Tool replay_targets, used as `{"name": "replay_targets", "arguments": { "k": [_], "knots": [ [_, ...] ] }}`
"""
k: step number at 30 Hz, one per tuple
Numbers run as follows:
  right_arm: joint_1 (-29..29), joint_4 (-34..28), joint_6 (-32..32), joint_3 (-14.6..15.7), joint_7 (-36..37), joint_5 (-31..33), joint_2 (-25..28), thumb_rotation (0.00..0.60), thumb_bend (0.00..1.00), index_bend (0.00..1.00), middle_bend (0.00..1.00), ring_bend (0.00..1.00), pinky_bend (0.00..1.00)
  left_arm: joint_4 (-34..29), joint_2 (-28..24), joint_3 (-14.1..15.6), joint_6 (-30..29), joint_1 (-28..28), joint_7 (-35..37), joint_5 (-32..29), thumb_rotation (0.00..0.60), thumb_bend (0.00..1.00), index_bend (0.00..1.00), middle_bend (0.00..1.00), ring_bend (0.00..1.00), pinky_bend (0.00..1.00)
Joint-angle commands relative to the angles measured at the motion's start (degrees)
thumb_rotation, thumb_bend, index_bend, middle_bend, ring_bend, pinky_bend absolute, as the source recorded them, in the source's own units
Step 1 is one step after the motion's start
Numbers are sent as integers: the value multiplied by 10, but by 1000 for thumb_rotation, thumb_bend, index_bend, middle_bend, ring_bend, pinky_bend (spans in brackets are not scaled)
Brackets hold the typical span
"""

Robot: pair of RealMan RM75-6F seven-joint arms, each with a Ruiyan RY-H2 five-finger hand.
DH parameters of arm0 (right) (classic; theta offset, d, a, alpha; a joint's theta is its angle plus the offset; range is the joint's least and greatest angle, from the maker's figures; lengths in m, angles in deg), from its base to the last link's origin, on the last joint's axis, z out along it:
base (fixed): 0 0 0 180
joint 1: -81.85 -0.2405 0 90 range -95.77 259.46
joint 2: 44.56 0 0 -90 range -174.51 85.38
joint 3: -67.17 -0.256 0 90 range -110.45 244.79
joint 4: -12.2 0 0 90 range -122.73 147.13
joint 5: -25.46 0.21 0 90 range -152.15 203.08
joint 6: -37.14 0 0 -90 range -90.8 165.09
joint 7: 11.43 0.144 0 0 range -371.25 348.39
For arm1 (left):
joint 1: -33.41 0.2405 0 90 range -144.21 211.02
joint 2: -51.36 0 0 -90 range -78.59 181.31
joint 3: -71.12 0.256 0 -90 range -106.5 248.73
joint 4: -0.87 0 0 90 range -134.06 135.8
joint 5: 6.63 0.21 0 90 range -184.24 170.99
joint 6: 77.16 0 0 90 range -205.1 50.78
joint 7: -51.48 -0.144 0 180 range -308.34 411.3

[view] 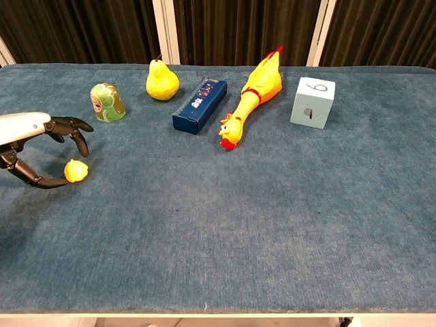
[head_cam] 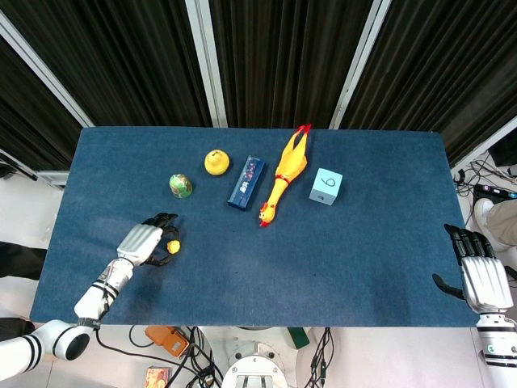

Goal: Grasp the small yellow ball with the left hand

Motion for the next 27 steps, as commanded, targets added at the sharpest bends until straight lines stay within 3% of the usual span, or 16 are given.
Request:
{"name": "replay_targets", "arguments": {
  "k": [1, 27],
  "knots": [
    [0, 0, 0, 0, 0, 0, 0, 600, 318, 122, 175, 160, 142, 5, 2, 0, 4, -3, -3, -6, 600, 245, 364, 76, 52, 182],
    [-1, -1, 1, 0, -5, 3, -1, 600, 317, 124, 175, 160, 142, 22, 6, 8, 2, -8, 18, -10, 600, 276, 434, 78, 53, 182]
  ]
}}
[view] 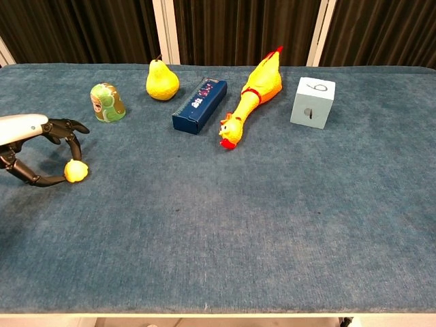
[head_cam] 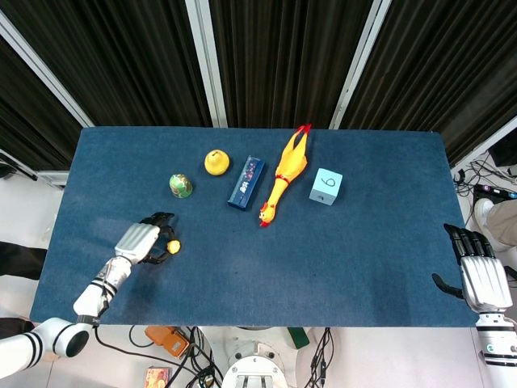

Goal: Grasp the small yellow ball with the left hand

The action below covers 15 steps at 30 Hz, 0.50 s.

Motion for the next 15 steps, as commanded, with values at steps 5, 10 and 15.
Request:
{"name": "replay_targets", "arguments": {
  "k": [5, 10, 15],
  "knots": [
    [0, 0, 0, 0, 0, 0, 0, 600, 317, 124, 175, 160, 142, 1, 5, 1, 0, -1, -2, -2, 600, 277, 460, 90, 53, 182],
    [0, 0, 0, 0, 0, 0, 0, 600, 317, 125, 175, 161, 142, -2, 7, 0, -1, -4, -7, -2, 600, 277, 462, 90, 53, 182],
    [-1, 0, 0, 1, 1, -1, 0, 600, 317, 125, 175, 160, 142, -9, 3, -3, -9, -4, -4, -1, 600, 301, 522, 127, 58, 182]
  ]
}}
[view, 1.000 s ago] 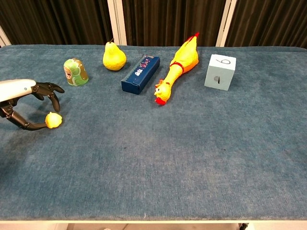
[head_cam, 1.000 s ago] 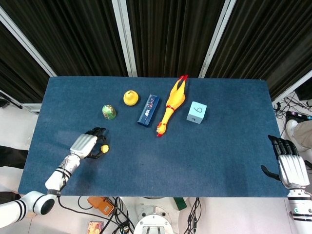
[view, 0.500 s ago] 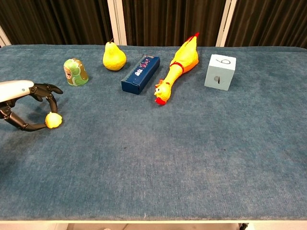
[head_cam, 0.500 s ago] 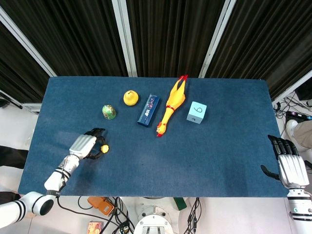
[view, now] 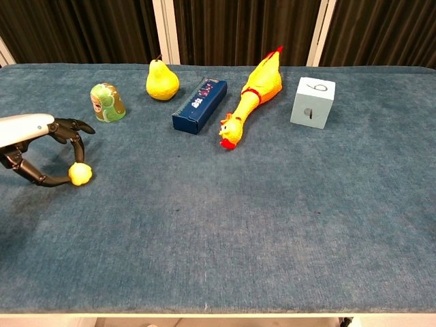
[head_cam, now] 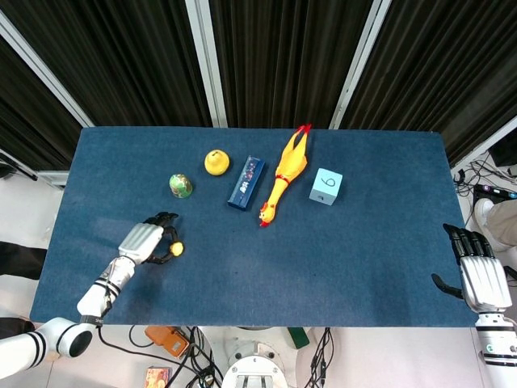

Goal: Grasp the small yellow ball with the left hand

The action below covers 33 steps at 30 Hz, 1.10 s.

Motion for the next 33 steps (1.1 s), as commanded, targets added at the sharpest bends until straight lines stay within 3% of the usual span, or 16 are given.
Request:
{"name": "replay_targets", "arguments": {
  "k": [1, 10, 21, 25, 29, 33],
  "knots": [
    [0, 0, 0, 0, 1, 0, 0, 600, 317, 125, 175, 160, 142, -5, -5, -2, -3, 0, 2, 0, 600, 309, 528, 130, 59, 182],
    [0, 0, -1, 2, 1, -3, 1, 600, 317, 127, 175, 160, 142, -82, -75, -25, -23, -5, -26, -8, 600, 342, 533, 132, 60, 182],
    [2, 0, -4, 3, 1, -5, 0, 600, 318, 127, 175, 160, 142, -312, -281, -91, -51, -12, -99, -60, 600, 339, 533, 133, 60, 182],
    [2, 0, -5, 3, 1, -6, 0, 600, 318, 127, 175, 160, 142, -379, -333, -100, -27, -8, -19, -52, 600, 336, 533, 132, 61, 182],
    [2, -1, -5, 2, 2, -5, 0, 600, 318, 127, 175, 160, 142, -400, -381, -107, -13, -3, 97, 11, 600, 334, 533, 132, 61, 182],
    [2, 0, -4, 3, 0, -6, -1, 600, 318, 127, 175, 160, 142, -406, -403, -108, -25, 1, 119, 38, 600, 329, 533, 132, 60, 182]
  ]
}}
